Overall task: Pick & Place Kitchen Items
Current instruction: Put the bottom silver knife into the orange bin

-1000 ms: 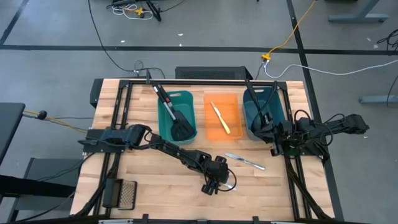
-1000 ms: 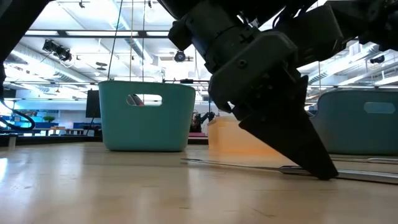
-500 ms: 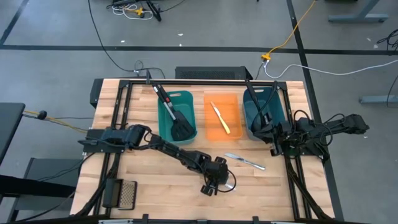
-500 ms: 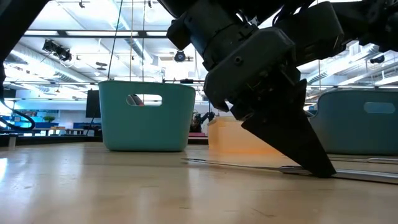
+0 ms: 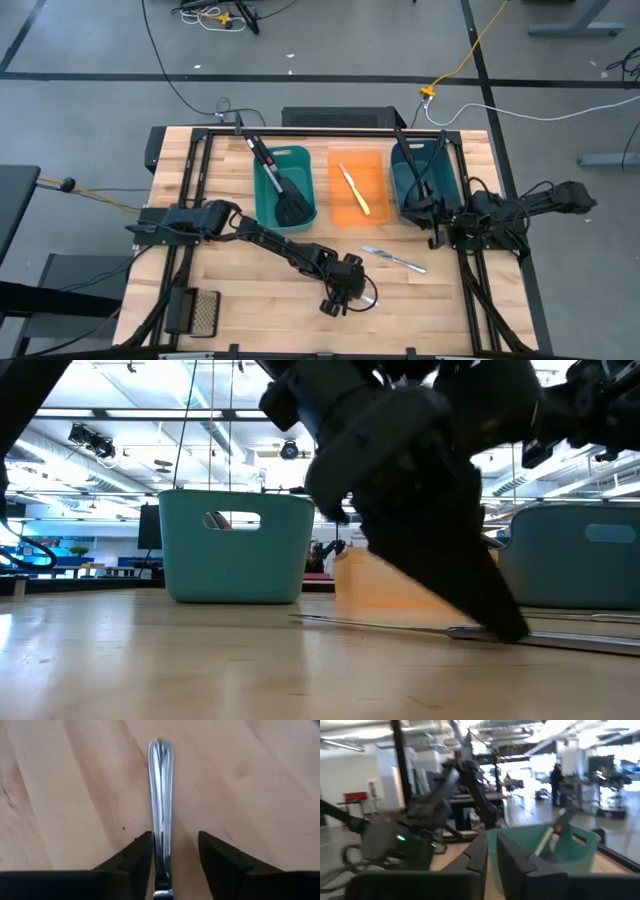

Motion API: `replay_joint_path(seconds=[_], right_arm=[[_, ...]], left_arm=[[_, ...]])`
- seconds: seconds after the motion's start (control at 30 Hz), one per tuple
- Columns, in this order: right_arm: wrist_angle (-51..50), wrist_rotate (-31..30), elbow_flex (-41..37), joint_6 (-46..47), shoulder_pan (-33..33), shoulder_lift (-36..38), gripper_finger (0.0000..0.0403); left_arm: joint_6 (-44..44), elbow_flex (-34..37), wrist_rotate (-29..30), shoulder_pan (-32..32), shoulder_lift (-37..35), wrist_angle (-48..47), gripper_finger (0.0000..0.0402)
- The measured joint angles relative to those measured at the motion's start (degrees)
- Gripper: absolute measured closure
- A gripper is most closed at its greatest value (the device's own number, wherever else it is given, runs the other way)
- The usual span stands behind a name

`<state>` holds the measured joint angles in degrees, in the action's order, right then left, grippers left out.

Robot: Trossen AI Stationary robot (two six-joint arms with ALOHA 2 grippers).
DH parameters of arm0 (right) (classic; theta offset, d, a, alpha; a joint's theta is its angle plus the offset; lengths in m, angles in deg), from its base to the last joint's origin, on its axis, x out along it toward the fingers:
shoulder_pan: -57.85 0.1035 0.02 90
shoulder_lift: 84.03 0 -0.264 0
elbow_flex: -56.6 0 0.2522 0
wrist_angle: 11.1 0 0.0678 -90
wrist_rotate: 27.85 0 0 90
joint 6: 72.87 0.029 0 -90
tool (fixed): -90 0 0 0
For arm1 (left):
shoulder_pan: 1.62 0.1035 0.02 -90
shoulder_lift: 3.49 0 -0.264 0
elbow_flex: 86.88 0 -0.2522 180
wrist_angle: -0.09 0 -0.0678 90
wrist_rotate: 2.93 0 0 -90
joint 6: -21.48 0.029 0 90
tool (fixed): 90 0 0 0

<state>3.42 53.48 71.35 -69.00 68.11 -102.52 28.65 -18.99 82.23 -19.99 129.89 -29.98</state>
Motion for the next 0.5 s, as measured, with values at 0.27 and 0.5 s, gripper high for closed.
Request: replay_joint_path(seconds=[0.27, 0.5], right_arm=[[-8.33, -4.92, 8.46, 2.43, 4.09, -10.2, 0.0321], [-19.41, -16.49, 23.21, 3.06, 14.15, -29.74, 0.0321]], left_arm=[[0.82, -0.04, 0.18, 0.06, -4.07, -5.26, 0.0203], [3.94, -0.22, 2.25, -0.23, -5.63, -14.48, 0.0221]])
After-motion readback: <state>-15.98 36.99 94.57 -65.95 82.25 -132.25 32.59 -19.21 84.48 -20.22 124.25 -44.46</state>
